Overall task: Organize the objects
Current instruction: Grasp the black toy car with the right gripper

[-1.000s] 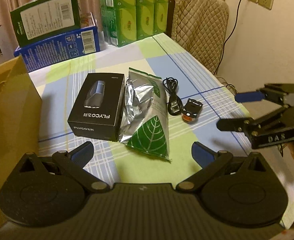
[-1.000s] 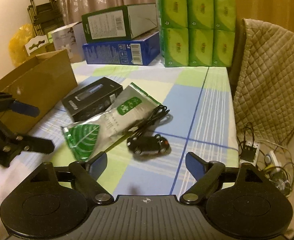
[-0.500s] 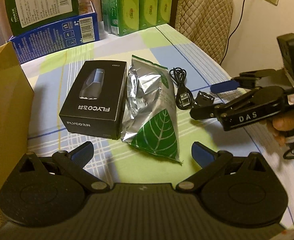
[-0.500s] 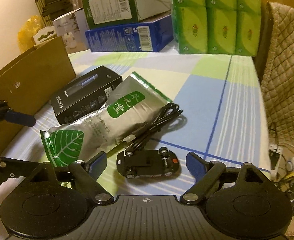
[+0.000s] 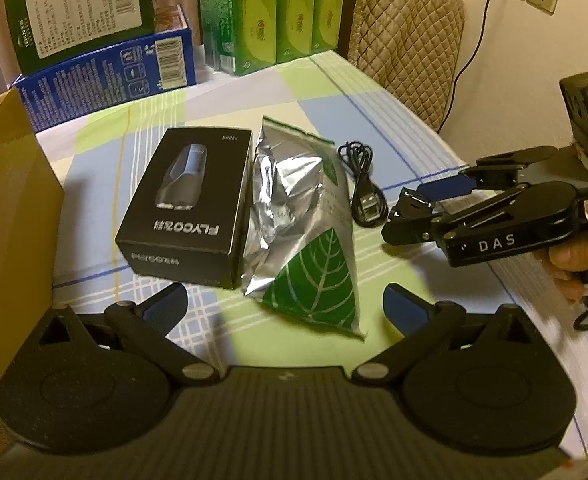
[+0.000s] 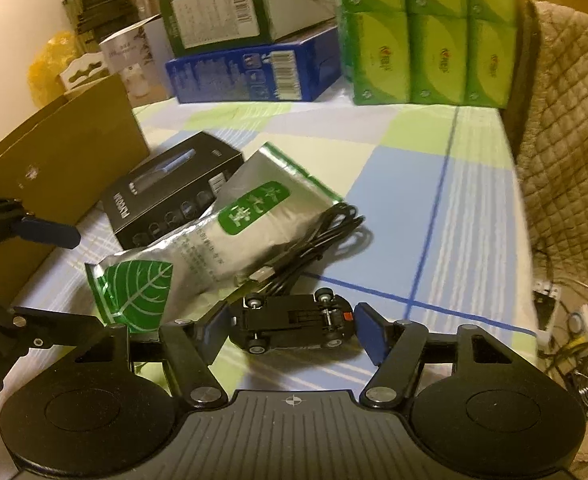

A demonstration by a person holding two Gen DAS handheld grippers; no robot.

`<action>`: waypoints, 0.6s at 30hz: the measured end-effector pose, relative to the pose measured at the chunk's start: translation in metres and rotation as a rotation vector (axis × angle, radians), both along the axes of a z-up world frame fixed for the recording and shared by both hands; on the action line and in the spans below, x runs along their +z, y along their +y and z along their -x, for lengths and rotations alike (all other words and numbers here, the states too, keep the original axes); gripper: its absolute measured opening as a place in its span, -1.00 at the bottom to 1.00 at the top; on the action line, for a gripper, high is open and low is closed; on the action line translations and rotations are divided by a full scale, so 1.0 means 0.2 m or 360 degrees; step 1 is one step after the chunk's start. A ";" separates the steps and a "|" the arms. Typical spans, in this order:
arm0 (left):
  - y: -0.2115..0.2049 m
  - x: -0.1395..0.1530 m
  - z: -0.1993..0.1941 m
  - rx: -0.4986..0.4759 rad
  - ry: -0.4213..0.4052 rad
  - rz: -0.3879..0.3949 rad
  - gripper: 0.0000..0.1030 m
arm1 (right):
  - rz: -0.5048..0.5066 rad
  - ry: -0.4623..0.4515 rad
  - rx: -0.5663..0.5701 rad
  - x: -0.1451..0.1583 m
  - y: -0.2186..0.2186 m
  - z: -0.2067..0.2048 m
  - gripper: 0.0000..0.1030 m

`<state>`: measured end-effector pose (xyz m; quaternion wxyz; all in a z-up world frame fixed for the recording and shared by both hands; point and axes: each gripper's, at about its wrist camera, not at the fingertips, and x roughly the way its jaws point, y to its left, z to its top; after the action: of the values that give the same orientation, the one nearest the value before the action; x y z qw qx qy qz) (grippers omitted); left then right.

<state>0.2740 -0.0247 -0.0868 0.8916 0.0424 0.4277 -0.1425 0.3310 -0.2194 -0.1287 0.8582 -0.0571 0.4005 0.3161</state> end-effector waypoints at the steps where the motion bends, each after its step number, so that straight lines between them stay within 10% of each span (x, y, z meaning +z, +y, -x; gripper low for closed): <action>1: -0.01 0.00 -0.01 -0.0009 -0.0002 0.0012 0.98 | 0.0005 -0.0005 -0.0023 0.01 -0.01 0.00 0.24; 18: -0.23 -0.08 -0.22 -0.0236 0.0002 -0.0082 0.09 | -0.0042 0.0048 -0.0256 0.03 -0.16 0.03 0.24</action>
<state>0.3186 -0.0707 -0.1024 0.8770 0.0967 0.4274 -0.1971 0.3248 -0.2508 -0.1230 0.8753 -0.0086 0.4124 0.2522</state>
